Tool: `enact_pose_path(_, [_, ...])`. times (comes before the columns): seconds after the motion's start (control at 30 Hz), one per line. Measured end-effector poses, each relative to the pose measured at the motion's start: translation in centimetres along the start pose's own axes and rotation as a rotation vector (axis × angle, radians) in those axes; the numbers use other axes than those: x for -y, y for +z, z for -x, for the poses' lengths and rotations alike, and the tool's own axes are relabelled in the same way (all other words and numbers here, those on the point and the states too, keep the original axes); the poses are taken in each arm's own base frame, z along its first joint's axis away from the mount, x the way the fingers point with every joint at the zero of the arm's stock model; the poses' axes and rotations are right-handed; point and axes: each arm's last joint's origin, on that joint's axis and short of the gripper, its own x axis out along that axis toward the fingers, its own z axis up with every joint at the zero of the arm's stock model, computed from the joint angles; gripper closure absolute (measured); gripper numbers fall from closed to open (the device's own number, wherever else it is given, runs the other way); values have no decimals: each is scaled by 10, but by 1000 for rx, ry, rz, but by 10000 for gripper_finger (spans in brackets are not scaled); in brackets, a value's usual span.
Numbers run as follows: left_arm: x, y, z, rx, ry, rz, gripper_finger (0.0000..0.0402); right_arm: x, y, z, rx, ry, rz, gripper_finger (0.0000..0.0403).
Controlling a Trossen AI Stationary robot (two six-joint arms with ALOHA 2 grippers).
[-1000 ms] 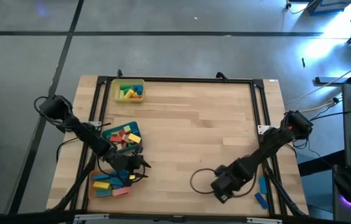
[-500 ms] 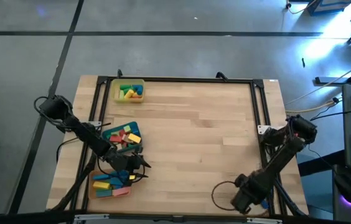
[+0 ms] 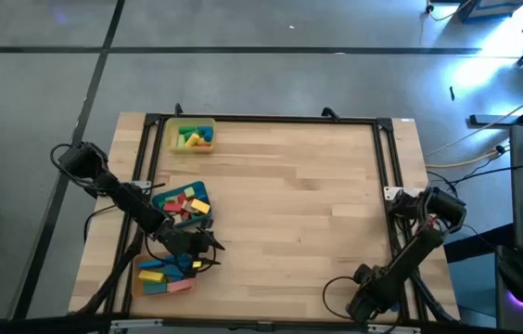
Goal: Sort blocks by size
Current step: Put the blue block into the orange bin
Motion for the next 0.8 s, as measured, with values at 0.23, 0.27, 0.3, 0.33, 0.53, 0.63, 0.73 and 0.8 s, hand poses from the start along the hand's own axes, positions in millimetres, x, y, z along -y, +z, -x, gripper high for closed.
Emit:
enact_pose_path(0.23, [0,0,0,0,0,0,199,1,17,2,3,21,19,393])
enact_pose_path(0.27, [0,0,0,0,0,0,199,2,21,4,13,17,13,393])
enact_pose_path(0.3, [0,0,0,0,0,-3,199,4,25,6,31,7,10,393])
enact_pose_path(0.33, [0,0,0,0,0,-6,199,5,29,9,53,-2,4,393])
enact_pose_path(0.53, [0,0,0,0,0,-6,199,11,50,23,131,-53,39,396])
enact_pose_path(0.63, [0,0,0,0,0,-7,199,13,54,36,220,-105,37,394])
enact_pose_path(0.73, [0,0,0,0,0,-7,199,12,50,50,282,-135,43,394])
enact_pose_path(0.8, [0,0,0,0,0,-7,199,11,47,55,276,-129,64,396])
